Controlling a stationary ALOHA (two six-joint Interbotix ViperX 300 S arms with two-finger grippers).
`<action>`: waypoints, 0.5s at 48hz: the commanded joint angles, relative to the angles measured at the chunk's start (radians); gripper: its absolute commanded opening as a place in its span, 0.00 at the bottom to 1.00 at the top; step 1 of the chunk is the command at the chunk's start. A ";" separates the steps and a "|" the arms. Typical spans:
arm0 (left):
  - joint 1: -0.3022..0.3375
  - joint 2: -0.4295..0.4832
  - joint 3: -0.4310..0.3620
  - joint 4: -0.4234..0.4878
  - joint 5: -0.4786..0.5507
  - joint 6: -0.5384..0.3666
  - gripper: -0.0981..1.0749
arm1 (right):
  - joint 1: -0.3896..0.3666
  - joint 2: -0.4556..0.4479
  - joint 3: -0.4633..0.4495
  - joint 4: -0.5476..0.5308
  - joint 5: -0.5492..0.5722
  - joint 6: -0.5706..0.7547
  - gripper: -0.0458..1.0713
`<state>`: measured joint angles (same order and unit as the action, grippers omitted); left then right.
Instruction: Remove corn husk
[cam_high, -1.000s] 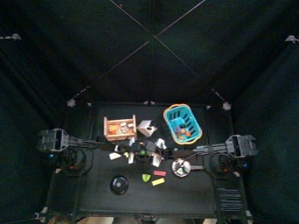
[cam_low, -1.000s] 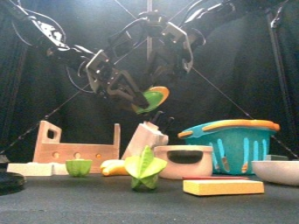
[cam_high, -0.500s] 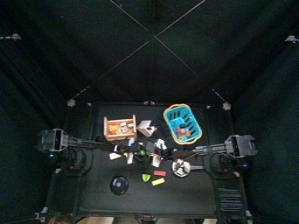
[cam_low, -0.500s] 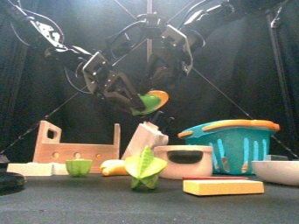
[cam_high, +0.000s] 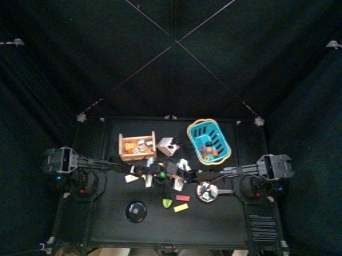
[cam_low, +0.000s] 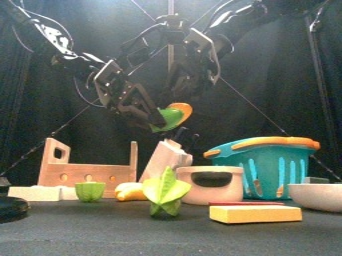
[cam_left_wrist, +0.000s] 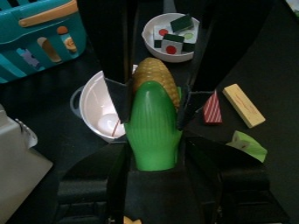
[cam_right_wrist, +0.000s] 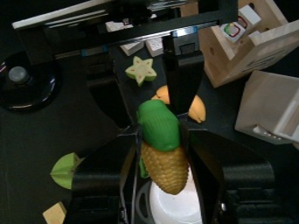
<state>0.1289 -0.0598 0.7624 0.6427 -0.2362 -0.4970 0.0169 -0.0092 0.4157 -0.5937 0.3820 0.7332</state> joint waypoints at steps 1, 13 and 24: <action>0.005 -0.008 -0.020 -0.002 -0.006 -0.002 0.61 | -0.002 -0.009 -0.023 0.006 -0.012 0.003 0.49; 0.005 -0.008 -0.018 -0.002 -0.006 -0.002 0.61 | -0.005 -0.006 -0.018 0.028 -0.048 0.008 0.47; 0.005 -0.008 -0.017 -0.002 -0.006 -0.002 0.61 | -0.015 -0.009 -0.009 0.057 -0.098 0.008 0.47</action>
<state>0.1289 -0.0583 0.7624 0.6427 -0.2347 -0.4970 0.0046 -0.0015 0.4157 -0.5476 0.3037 0.7378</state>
